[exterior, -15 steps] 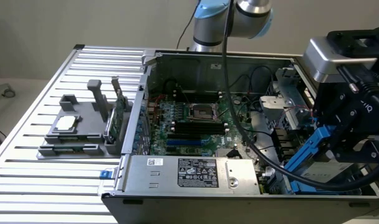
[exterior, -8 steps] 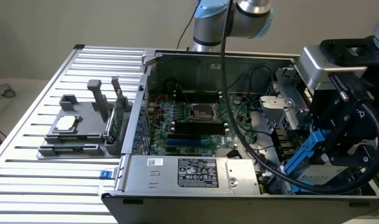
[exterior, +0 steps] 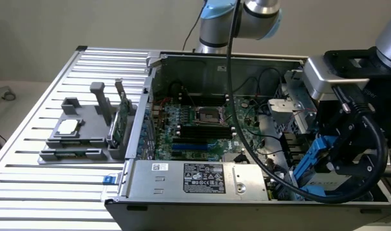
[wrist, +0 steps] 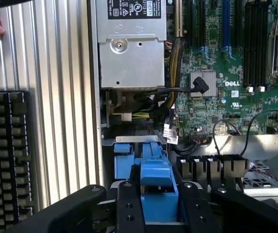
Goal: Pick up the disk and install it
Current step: 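Insert the disk into the insertion slot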
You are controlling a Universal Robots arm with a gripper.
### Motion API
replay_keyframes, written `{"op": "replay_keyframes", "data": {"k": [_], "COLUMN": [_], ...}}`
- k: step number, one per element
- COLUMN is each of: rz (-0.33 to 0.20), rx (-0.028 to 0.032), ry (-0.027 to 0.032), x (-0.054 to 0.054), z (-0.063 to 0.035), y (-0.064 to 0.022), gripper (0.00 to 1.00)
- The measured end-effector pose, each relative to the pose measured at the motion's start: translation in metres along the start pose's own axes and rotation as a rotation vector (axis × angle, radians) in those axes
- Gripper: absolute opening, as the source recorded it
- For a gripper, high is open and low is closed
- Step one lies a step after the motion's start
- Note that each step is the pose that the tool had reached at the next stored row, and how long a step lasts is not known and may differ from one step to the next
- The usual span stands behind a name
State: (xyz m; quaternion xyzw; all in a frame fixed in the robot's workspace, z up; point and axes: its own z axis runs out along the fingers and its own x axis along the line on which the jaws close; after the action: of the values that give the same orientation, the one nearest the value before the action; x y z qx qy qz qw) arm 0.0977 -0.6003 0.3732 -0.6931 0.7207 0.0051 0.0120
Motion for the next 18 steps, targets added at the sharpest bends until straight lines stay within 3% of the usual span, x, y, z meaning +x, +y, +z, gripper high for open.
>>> {"op": "replay_keyframes", "data": {"k": [10, 18], "rz": [0.000, -0.021], "rx": [-0.0005, -0.0031], "ry": [0.0005, 0.0008], "x": [0.000, 0.000], "z": [0.0007, -0.0110], "y": [-0.0001, -0.0005], "gripper": [0.33, 0.33]}}
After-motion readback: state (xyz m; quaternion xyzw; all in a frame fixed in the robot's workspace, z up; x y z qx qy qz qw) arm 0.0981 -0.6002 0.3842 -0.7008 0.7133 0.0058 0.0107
